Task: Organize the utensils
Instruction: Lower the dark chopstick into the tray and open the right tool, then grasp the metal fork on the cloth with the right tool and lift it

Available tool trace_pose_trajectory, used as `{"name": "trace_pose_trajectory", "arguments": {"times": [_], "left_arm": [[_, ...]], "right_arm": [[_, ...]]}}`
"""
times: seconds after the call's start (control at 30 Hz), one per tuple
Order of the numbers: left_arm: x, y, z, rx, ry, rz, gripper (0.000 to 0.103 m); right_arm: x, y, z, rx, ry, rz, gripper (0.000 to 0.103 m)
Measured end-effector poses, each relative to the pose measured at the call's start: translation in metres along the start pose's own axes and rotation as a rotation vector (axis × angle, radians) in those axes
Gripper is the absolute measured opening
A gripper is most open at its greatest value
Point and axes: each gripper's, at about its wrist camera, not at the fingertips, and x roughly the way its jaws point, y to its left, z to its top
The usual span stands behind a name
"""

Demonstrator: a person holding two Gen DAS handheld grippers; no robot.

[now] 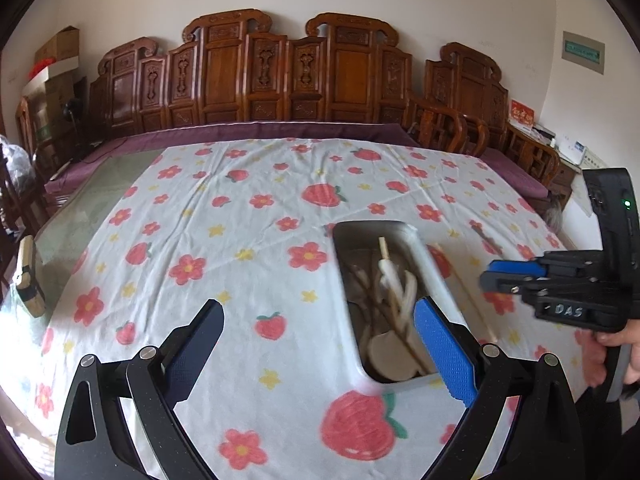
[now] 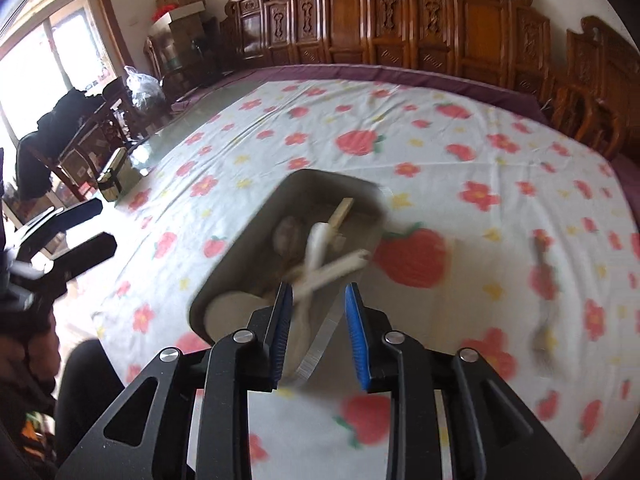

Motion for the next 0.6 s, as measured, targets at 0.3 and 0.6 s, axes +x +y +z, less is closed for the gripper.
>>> {"name": "trace_pose_trajectory", "arguments": {"times": [0.3,0.6], "left_arm": [[0.010,-0.049,0.015,0.035,0.012,-0.062,0.093],[0.041,-0.099,0.025,0.085,0.057,-0.095,0.093]], "right_arm": [[-0.019,-0.105,-0.026,0.044,0.042,-0.186,0.029],[0.041,-0.182,-0.028,0.156,0.178,-0.202,0.029]]}}
